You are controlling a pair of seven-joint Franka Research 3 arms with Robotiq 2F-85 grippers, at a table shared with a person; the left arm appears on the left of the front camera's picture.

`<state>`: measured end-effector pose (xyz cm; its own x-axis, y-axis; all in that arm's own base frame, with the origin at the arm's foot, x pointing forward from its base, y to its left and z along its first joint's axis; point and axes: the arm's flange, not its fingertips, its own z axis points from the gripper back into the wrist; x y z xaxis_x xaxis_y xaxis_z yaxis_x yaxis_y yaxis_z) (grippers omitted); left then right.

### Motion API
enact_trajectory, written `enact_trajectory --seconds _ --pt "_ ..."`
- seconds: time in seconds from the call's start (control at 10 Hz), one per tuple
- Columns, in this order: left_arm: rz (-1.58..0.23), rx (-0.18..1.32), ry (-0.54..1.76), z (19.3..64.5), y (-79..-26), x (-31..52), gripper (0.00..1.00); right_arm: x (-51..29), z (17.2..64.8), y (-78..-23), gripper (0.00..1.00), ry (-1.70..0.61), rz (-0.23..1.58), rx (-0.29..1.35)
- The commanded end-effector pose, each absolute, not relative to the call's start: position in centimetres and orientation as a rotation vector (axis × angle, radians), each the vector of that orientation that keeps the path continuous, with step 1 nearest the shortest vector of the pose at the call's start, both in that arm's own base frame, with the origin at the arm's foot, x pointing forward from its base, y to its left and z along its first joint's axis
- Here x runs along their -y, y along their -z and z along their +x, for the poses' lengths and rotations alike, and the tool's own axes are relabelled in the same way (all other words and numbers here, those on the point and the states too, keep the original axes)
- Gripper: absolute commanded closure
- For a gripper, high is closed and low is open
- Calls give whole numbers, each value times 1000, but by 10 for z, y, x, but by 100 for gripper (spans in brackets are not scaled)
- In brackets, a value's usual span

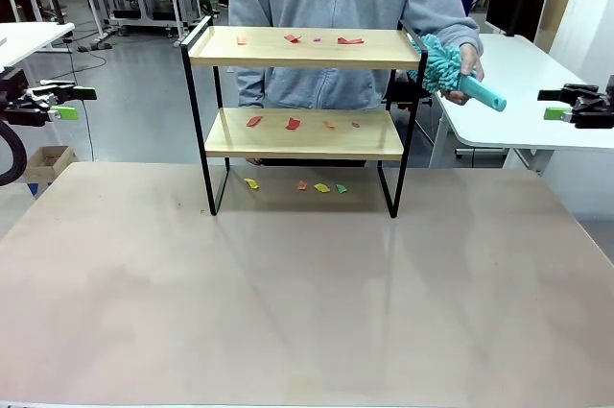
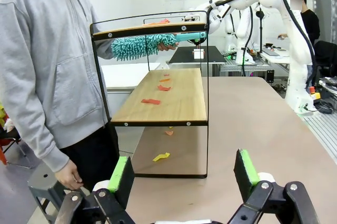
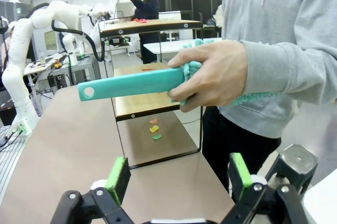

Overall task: Clean the shelf.
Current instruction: Pick up the Duster handed by the human.

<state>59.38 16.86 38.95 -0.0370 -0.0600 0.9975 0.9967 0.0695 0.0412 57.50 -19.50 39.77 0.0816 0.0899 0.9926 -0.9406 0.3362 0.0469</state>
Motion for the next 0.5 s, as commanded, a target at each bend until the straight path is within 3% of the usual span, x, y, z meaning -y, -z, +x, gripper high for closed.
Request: enact_trajectory --seconds 0.0,0.4 --pt "-1086 1226 1233 593 -390 -169 0 190 563 -457 0 -884 813 1119" --pt "-1086 1226 1233 593 -390 -169 0 135 540 -588 0 -688 667 938"
